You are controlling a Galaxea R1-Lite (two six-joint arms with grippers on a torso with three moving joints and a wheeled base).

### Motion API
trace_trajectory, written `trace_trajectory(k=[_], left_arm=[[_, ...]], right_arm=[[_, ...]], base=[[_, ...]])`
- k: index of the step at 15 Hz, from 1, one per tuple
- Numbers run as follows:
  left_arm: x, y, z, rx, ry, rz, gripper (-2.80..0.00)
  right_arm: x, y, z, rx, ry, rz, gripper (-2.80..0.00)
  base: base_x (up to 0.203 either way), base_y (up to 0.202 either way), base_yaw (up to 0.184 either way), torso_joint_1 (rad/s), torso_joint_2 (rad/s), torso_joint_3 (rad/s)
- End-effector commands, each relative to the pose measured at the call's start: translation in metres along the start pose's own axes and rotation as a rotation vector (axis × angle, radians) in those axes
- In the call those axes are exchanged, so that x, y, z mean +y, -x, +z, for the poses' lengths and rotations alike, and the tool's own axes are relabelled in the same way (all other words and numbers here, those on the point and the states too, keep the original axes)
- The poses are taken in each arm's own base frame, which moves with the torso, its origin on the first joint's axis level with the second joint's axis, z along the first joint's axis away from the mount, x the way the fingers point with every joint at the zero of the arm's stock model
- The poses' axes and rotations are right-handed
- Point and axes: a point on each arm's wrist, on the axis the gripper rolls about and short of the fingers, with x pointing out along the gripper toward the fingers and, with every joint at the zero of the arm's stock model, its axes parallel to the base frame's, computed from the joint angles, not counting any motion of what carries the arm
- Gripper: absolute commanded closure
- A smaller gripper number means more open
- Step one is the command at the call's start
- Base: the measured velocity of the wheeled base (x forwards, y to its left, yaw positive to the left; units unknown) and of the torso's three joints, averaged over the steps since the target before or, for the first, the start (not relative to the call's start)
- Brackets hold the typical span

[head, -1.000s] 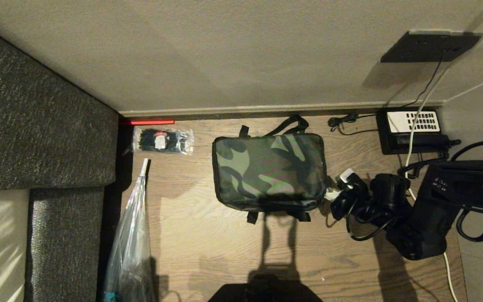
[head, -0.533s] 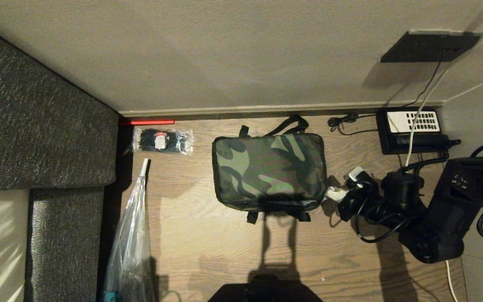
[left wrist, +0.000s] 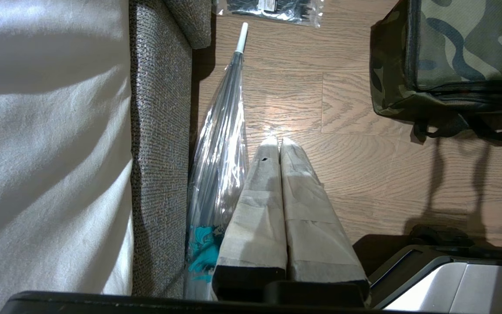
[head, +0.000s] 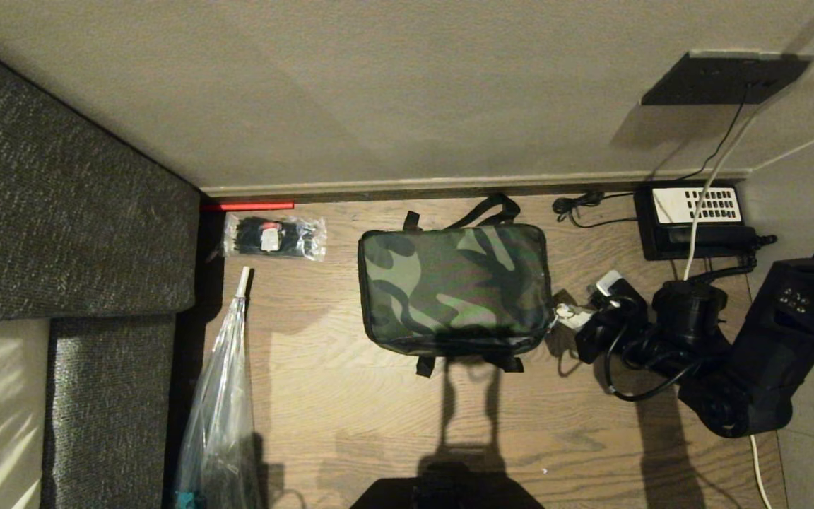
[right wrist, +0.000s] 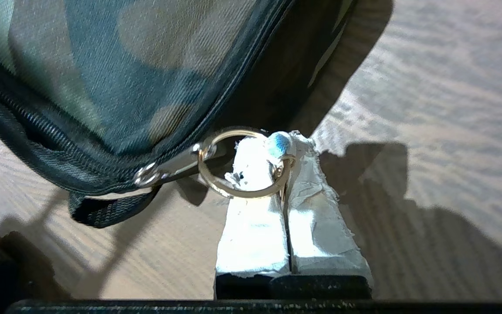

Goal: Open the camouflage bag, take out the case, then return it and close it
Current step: Open the top of the storage box

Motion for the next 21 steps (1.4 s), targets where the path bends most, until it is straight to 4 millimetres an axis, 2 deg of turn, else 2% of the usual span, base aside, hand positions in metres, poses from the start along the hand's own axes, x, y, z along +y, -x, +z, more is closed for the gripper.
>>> trace_trajectory(k=[1, 8, 21], left_arm=[[0.000, 0.000, -0.001, 0.001, 0.001, 0.001, 0.00], [0.000, 0.000, -0.001, 0.001, 0.001, 0.001, 0.00], [0.000, 0.000, -0.001, 0.001, 0.001, 0.001, 0.00]], right_arm=[[-0.008, 0.001, 0.006, -0.025, 0.012, -0.024, 0.00], [-0.019, -0.004, 0.005, -0.042, 0.021, -0.054, 0.00], [-0.036, -0.024, 0.023, -0.150, -0.040, -0.087, 0.00]], base=[[0.000, 0.000, 0.000, 0.000, 0.00, 0.000], [0.000, 0.000, 0.000, 0.000, 0.00, 0.000], [0.000, 0.000, 0.000, 0.000, 0.00, 0.000]])
